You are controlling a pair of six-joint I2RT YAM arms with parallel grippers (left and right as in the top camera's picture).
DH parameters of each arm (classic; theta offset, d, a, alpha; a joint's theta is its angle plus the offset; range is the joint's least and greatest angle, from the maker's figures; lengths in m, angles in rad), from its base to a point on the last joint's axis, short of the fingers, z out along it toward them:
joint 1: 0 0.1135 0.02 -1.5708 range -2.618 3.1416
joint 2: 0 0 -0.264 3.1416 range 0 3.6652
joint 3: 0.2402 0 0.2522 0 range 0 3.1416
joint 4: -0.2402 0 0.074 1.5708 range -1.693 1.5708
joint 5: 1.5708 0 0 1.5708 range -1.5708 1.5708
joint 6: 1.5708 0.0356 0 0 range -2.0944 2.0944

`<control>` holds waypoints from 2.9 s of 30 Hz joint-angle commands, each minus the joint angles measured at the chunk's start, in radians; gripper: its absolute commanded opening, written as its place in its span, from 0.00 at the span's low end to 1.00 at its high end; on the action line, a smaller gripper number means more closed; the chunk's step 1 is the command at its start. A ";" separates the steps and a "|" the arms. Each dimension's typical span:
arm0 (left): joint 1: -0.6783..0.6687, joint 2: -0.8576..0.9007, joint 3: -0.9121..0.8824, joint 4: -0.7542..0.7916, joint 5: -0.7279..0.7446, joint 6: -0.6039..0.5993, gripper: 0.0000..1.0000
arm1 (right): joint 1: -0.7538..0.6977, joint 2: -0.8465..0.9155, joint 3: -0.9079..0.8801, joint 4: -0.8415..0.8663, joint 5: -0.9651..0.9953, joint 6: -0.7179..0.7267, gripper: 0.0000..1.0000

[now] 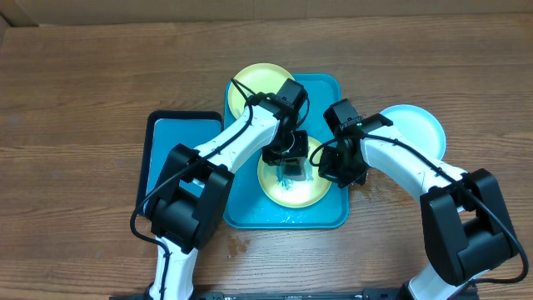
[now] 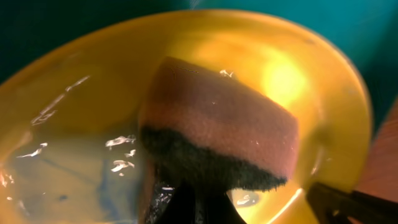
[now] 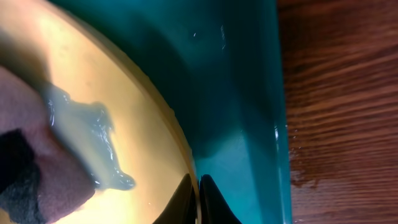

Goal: Clean dirty plates on tray and stack at the side
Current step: 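Scrub the held yellow plate with the sponge using the left gripper, then move the sponge back to the black tray and release it with the left gripper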

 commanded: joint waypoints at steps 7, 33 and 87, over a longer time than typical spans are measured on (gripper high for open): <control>0.038 0.006 0.038 -0.217 -0.465 -0.031 0.04 | -0.001 -0.001 0.001 0.010 0.012 0.005 0.04; -0.037 0.007 -0.043 -0.169 -0.189 0.014 0.04 | -0.001 -0.001 0.001 0.008 0.011 0.005 0.04; 0.227 -0.335 0.040 -0.332 -0.260 0.145 0.04 | -0.001 -0.001 0.001 -0.024 0.012 -0.003 0.04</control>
